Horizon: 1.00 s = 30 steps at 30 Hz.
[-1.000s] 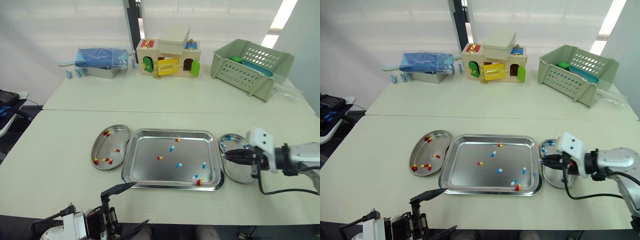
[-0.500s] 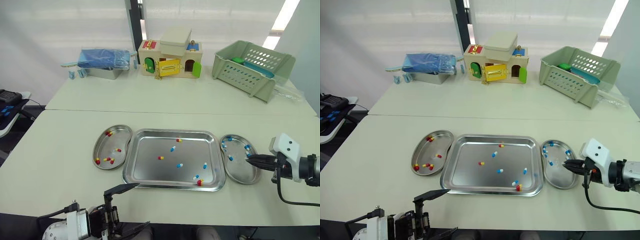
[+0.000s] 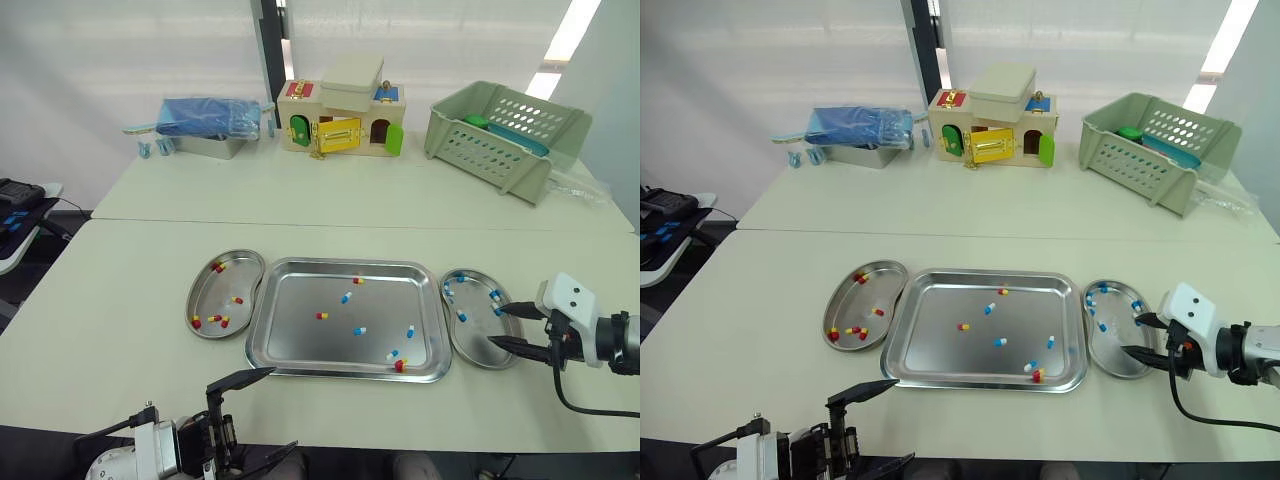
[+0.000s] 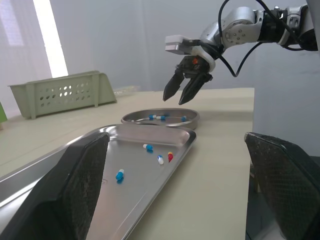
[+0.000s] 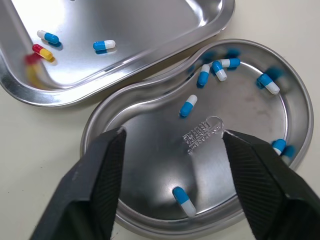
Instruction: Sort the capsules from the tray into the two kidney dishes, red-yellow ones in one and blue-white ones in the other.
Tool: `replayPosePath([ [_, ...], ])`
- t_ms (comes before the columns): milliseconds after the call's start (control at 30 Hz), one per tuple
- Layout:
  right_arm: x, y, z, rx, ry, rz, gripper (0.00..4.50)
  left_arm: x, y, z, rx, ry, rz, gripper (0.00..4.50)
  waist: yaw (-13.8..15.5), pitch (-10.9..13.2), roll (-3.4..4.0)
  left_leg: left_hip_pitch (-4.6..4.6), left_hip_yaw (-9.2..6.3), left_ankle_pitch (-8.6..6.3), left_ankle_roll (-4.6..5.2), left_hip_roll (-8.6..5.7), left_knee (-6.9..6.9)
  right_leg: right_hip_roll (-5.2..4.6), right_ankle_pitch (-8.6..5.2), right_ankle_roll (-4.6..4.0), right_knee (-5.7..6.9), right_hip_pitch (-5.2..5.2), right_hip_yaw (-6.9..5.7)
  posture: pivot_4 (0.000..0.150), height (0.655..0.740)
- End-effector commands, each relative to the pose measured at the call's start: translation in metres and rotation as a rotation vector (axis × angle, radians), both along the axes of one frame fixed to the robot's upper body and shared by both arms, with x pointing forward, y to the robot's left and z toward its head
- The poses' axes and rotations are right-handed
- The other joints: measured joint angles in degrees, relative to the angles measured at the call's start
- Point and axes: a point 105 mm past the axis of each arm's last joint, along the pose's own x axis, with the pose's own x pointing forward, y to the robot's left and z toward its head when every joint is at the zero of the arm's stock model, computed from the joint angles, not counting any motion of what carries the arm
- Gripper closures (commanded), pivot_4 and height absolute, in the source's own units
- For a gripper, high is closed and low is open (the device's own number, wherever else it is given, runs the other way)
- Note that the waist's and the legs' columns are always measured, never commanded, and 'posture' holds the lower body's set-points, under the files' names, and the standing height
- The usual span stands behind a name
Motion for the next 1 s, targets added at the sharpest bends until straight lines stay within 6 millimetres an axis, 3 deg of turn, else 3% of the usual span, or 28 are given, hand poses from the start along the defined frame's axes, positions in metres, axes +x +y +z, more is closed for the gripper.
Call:
replayPosePath([
  [33,0.001,-0.010,0.027,0.070,-0.075,0.012,0.03,0.016,0.020,0.009,0.040,-0.001,0.136,0.00,0.01,0.00,-0.01,0.00,0.00,0.00,0.00,0.00,0.00,0.00,0.00,0.00,0.00,0.00,0.00,0.150,0.7400],
  [267,0.010,-0.064,0.031,0.061,-0.060,-0.061,0.03,0.035,0.088,0.049,0.200,0.086,0.458,0.00,-0.17,0.11,-0.18,0.07,0.02,-0.01,0.01,0.00,-0.03,-0.02,0.00,0.00,-0.07,0.08,0.01,0.150,0.7400],
  [367,0.013,-0.075,0.031,0.045,-0.055,-0.082,0.03,0.038,0.119,0.058,0.280,0.158,0.565,0.00,-0.19,0.14,-0.12,0.10,0.02,-0.01,0.01,0.01,-0.04,-0.01,0.00,0.00,-0.03,0.06,0.01,0.150,0.7400],
  [433,0.011,-0.085,0.024,0.024,-0.026,-0.099,0.03,0.041,0.152,0.063,0.310,0.245,0.671,0.00,-0.19,0.16,-0.09,0.11,0.02,-0.01,0.01,0.01,-0.05,-0.01,-0.01,0.00,0.00,0.05,0.00,0.150,0.7400],
  [600,0.010,-0.098,0.012,-0.017,0.017,-0.120,0.03,0.056,0.205,0.085,0.404,0.295,0.814,0.00,-0.46,0.20,-0.06,0.11,0.03,-0.01,0.01,0.01,-0.07,0.00,-0.02,-0.01,0.04,0.01,0.00,0.150,0.7400],
  [767,0.007,-0.101,0.003,-0.031,0.050,-0.114,0.03,0.070,0.230,0.088,0.519,0.379,0.875,0.00,-0.92,0.26,0.04,0.10,0.06,-0.01,0.00,0.01,-0.12,0.00,-0.03,-0.02,0.04,-0.03,0.03,0.150,0.7400],
  [1000,0.003,-0.103,0.003,-0.034,0.056,-0.116,0.03,0.077,0.237,0.083,0.570,0.428,0.878,0.00,-1.53,0.37,0.19,0.10,0.07,0.00,0.00,0.05,-0.16,0.01,-0.06,-0.04,0.13,-0.11,0.05,0.150,0.7400],
])
